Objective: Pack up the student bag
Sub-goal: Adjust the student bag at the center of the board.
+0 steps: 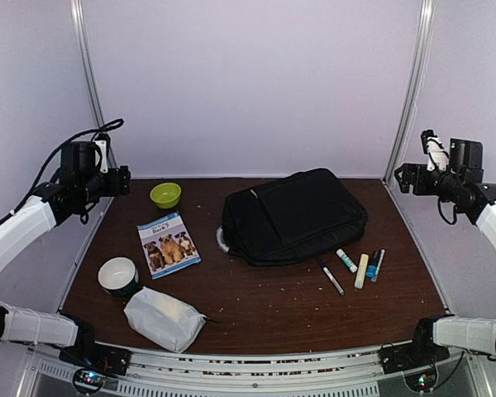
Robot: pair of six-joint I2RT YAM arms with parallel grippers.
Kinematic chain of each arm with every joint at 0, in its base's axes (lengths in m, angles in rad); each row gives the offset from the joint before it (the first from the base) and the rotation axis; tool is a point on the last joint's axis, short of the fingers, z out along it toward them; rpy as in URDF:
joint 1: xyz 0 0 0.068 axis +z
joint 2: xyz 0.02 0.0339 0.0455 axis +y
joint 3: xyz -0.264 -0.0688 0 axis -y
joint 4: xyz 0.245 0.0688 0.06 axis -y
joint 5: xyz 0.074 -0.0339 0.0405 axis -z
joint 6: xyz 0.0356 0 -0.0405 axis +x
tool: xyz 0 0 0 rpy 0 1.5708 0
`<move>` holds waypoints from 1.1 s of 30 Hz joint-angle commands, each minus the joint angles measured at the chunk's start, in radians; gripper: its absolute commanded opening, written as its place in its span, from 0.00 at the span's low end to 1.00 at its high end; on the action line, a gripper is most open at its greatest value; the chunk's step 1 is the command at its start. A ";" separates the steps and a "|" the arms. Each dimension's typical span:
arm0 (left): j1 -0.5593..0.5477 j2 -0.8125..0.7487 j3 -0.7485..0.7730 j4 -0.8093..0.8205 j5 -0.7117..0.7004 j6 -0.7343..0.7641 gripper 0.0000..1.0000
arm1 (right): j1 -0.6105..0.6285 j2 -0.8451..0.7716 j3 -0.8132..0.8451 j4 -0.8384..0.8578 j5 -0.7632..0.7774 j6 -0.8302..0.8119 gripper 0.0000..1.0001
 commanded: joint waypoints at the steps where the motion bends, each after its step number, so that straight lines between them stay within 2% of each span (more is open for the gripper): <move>1: 0.029 -0.018 -0.049 0.165 0.168 -0.016 0.85 | 0.003 -0.014 -0.024 0.011 -0.056 -0.055 0.99; 6: 0.038 0.014 -0.074 0.215 0.397 0.020 0.73 | 0.038 0.047 0.018 -0.039 -0.199 -0.152 0.92; 12: -0.013 0.113 -0.002 0.155 0.542 0.023 0.72 | 0.200 0.181 0.121 -0.123 -0.216 -0.307 0.81; 14: -0.044 0.159 0.039 0.114 0.550 -0.007 0.80 | 0.277 0.232 0.150 -0.136 -0.205 -0.352 0.77; 18: -0.094 0.237 0.100 0.053 0.560 -0.094 0.84 | 0.438 0.356 0.220 -0.142 -0.168 -0.404 0.68; 21: -0.106 0.276 0.099 0.047 0.579 -0.152 0.82 | 0.551 0.467 0.289 -0.145 -0.150 -0.408 0.61; 26: -0.115 0.303 0.056 0.056 0.546 -0.239 0.78 | 0.739 0.661 0.407 -0.158 -0.059 -0.410 0.57; 33: -0.132 0.307 0.045 -0.020 0.490 -0.274 0.75 | 0.875 0.905 0.537 -0.122 0.037 -0.356 0.57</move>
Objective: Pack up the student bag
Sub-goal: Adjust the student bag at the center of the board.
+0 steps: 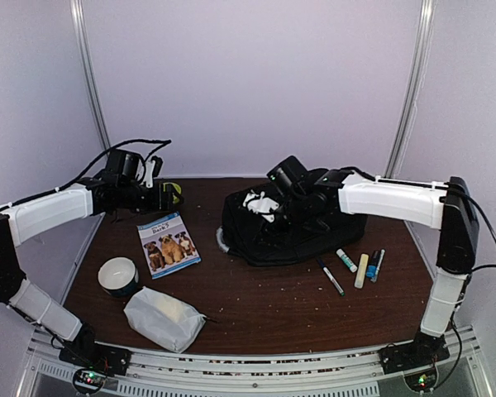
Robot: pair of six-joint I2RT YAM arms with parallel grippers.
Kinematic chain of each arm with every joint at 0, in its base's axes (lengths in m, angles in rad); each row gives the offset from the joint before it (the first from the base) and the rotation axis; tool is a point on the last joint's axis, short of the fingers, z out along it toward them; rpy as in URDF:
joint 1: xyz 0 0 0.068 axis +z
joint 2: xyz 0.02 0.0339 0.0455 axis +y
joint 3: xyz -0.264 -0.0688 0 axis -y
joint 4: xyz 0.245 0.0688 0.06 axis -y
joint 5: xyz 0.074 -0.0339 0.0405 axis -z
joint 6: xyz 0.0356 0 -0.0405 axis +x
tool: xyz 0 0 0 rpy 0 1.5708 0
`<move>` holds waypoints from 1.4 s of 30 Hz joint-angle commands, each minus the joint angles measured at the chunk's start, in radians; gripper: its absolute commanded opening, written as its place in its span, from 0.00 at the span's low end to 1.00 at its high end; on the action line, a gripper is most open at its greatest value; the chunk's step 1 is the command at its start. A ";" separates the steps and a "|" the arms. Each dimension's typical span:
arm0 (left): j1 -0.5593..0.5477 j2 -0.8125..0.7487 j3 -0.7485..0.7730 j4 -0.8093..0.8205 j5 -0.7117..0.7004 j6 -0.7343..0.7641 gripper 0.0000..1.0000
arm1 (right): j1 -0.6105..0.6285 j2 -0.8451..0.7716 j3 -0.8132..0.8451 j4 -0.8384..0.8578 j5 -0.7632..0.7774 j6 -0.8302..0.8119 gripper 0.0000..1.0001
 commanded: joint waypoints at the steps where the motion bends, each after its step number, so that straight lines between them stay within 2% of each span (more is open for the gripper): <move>1: -0.019 -0.002 -0.020 -0.032 -0.031 -0.049 0.75 | 0.047 0.111 0.094 0.012 0.112 0.042 0.57; 10: -0.058 -0.049 -0.075 -0.034 -0.031 -0.052 0.74 | 0.066 0.295 0.254 -0.040 0.180 0.128 0.57; 19: -0.107 -0.083 -0.115 -0.032 -0.065 -0.072 0.74 | 0.066 0.383 0.330 -0.070 0.208 0.177 0.61; 29: -0.130 -0.118 -0.161 -0.032 -0.094 -0.092 0.74 | 0.065 0.480 0.416 -0.110 0.221 0.210 0.57; 32: -0.135 -0.124 -0.175 -0.030 -0.098 -0.098 0.74 | 0.065 0.497 0.437 -0.119 0.237 0.203 0.44; 35: -0.141 -0.130 -0.190 -0.028 -0.101 -0.099 0.74 | 0.065 0.492 0.445 -0.125 0.251 0.183 0.21; 37: -0.143 -0.131 -0.198 -0.026 -0.106 -0.099 0.74 | 0.063 0.470 0.435 -0.123 0.252 0.167 0.10; 42: -0.146 -0.127 -0.202 -0.018 -0.105 -0.080 0.74 | 0.063 0.364 0.375 -0.073 0.213 0.089 0.00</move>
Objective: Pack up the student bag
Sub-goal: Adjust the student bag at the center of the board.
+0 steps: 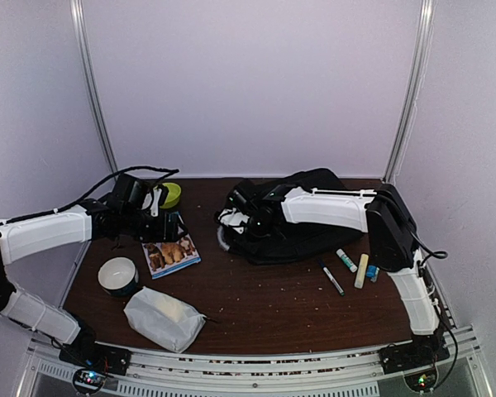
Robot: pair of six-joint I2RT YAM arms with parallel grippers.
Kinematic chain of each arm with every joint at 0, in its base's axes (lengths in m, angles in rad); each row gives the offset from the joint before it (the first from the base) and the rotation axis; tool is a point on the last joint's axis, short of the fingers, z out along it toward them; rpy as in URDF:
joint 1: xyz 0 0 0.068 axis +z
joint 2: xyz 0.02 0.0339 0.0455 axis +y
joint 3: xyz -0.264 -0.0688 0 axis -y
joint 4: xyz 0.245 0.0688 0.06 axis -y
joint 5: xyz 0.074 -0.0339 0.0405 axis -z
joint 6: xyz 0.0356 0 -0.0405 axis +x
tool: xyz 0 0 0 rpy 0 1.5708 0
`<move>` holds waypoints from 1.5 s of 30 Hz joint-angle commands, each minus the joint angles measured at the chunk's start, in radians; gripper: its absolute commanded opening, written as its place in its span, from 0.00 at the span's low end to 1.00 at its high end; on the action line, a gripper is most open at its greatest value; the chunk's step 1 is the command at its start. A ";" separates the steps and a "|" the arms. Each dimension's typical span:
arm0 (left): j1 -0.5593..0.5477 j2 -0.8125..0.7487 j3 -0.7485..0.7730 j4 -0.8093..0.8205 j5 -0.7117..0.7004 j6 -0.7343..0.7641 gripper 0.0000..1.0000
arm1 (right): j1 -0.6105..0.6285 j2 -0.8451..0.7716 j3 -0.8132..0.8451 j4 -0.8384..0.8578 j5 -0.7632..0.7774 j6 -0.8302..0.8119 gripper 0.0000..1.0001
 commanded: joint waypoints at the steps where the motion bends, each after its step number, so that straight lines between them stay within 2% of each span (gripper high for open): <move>1: -0.011 -0.017 -0.014 0.039 -0.006 0.017 0.74 | 0.000 -0.134 -0.041 0.038 -0.022 -0.089 0.00; 5: -0.016 0.000 -0.018 0.047 0.004 0.022 0.74 | 0.000 -0.223 -0.078 0.080 -0.114 -0.193 0.00; 12: -0.021 0.002 -0.044 0.031 0.008 0.036 0.75 | -0.005 -0.294 -0.116 0.169 -0.168 -0.339 0.00; 16: -0.034 -0.023 -0.046 -0.002 -0.003 0.053 0.75 | -0.015 -0.309 -0.084 0.113 -0.330 -0.419 0.00; 21: -0.033 -0.091 -0.032 -0.057 -0.061 0.093 0.74 | -0.013 -0.298 -0.026 0.027 -0.438 -0.531 0.00; 27: -0.035 -0.222 -0.054 -0.048 -0.100 0.224 0.75 | -0.013 -0.227 0.159 -0.144 -0.577 -0.652 0.00; 29: -0.034 -0.275 -0.085 -0.013 -0.093 0.289 0.76 | -0.012 -0.237 0.167 -0.198 -0.612 -0.694 0.00; 31: -0.035 -0.302 -0.090 0.001 -0.113 0.328 0.77 | -0.014 -0.270 0.135 -0.234 -0.613 -0.750 0.00; 33: -0.038 -0.306 -0.073 0.002 -0.103 0.373 0.76 | -0.020 -0.321 0.036 -0.240 -0.598 -0.801 0.00; 38: -0.080 -0.282 -0.044 0.053 -0.070 0.510 0.73 | -0.057 -0.443 -0.184 -0.184 -0.524 -0.892 0.00; 43: -0.098 -0.179 0.003 0.053 -0.081 0.487 0.70 | -0.134 -0.531 -0.316 -0.131 -0.541 -0.877 0.00; 45: -0.106 -0.143 0.011 0.048 -0.095 0.457 0.69 | -0.160 -0.562 -0.369 -0.084 -0.571 -0.835 0.07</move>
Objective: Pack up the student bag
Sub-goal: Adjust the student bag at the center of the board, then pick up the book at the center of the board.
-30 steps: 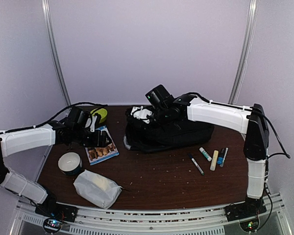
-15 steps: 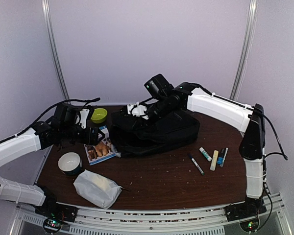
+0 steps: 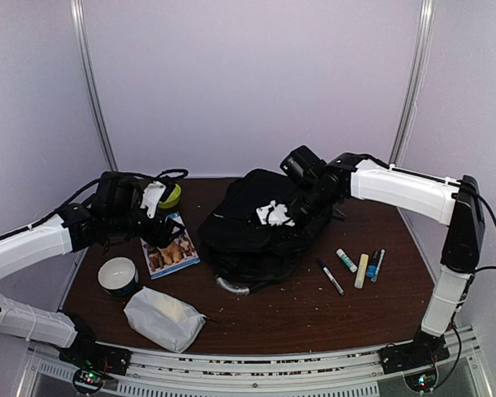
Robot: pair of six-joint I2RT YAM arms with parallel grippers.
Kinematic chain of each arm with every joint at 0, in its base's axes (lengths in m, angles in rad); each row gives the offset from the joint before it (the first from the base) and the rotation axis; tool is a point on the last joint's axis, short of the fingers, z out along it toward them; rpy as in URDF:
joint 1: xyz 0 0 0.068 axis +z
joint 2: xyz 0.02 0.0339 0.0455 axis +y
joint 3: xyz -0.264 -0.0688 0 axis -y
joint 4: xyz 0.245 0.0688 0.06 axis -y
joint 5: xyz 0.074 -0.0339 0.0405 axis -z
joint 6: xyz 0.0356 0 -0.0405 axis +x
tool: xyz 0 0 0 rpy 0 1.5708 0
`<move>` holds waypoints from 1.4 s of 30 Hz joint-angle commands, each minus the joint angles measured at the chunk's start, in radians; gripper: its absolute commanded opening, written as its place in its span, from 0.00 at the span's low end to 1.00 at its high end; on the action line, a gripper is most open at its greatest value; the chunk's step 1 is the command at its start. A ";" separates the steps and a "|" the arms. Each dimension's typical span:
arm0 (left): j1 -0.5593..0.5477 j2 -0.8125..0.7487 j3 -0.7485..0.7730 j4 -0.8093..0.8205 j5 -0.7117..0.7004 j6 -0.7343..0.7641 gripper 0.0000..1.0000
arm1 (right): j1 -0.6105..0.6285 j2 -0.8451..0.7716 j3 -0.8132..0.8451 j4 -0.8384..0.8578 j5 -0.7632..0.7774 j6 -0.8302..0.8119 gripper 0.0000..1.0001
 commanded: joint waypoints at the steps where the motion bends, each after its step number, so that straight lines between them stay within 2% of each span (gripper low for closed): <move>1: -0.018 0.071 0.048 0.033 -0.026 -0.023 0.68 | -0.063 -0.096 -0.088 0.105 -0.058 0.033 0.10; 3: -0.025 0.072 0.068 -0.018 -0.055 -0.082 0.68 | -0.064 -0.113 -0.118 0.084 -0.087 0.061 0.26; 7: -0.026 0.030 0.122 -0.185 -0.048 -0.196 0.68 | -0.068 -0.215 -0.192 0.112 -0.113 0.172 0.38; 11: -0.026 0.048 0.185 -0.373 -0.040 -0.276 0.68 | -0.066 -0.288 -0.312 0.290 -0.101 0.446 0.43; 15: -0.027 0.064 0.190 -0.469 -0.016 -0.354 0.67 | -0.040 -0.241 -0.284 0.232 -0.029 0.488 0.45; 19: -0.020 0.171 0.303 -0.641 -0.226 -0.502 0.68 | -0.037 -0.198 -0.275 0.242 0.009 0.530 0.46; 20: -0.015 0.205 0.326 -0.658 -0.242 -0.530 0.68 | -0.036 -0.188 -0.277 0.259 0.013 0.546 0.46; 25: 0.054 0.301 0.345 -0.579 -0.224 -0.614 0.70 | -0.033 -0.110 -0.239 0.337 0.045 0.641 0.44; 31: 0.238 0.310 0.284 -0.397 -0.169 -0.679 0.66 | -0.029 -0.028 -0.179 0.420 0.069 0.781 0.44; 35: 0.321 0.352 0.274 -0.302 -0.120 -0.661 0.61 | -0.029 0.044 -0.135 0.486 0.077 0.995 0.43; 38: 0.366 0.412 0.288 -0.265 -0.070 -0.636 0.58 | -0.021 0.124 -0.051 0.485 0.085 1.102 0.38; 42: 0.425 0.480 0.311 -0.240 -0.026 -0.628 0.62 | 0.009 0.227 0.060 0.479 0.097 1.177 0.39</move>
